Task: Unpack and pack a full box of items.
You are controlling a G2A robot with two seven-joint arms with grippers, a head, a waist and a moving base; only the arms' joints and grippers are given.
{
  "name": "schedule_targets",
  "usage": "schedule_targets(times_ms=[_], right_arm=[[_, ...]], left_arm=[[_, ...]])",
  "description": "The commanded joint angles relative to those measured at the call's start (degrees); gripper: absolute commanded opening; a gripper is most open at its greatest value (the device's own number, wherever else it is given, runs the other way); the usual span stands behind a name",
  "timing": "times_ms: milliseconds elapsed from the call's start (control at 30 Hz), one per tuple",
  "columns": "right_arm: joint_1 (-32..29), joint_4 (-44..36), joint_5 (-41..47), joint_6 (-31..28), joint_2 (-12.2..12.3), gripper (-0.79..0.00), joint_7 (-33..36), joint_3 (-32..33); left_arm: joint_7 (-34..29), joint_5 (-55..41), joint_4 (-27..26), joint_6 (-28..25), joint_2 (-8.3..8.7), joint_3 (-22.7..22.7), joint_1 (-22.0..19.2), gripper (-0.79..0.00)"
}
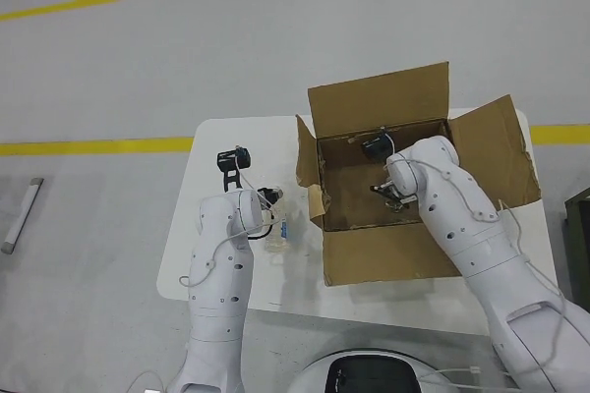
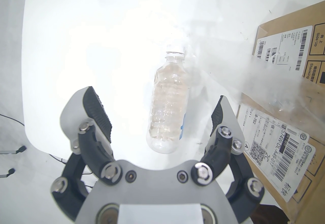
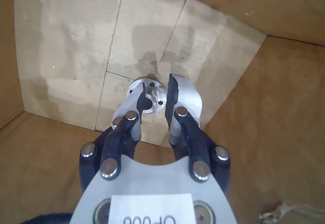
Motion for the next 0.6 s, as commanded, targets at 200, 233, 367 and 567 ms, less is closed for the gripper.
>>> schedule_targets(times_ms=[200, 233, 367, 567], right_arm=[[-2.0, -3.7, 0.0, 0.0, 0.0, -0.505, 3.1, -0.7], [-2.3, -4.1, -0.3, 0.1, 0.1, -0.502, 3.5, -0.7], [-3.5, -5.0, -1.0, 0.3, 0.3, -0.483, 4.0, -0.4], [-3.7, -4.0, -1.8, 0.2, 0.5, -0.428, 3.6, 0.1]], left_arm=[[0.0, 0.0, 0.0, 0.0, 0.00, 0.0, 0.0, 0.000], [0.0, 0.0, 0.0, 0.0, 0.00, 0.0, 0.0, 0.000], [0.0, 0.0, 0.0, 0.0, 0.00, 0.0, 0.0, 0.000], [0.0, 0.0, 0.0, 0.0, 0.00, 0.0, 0.0, 0.000]])
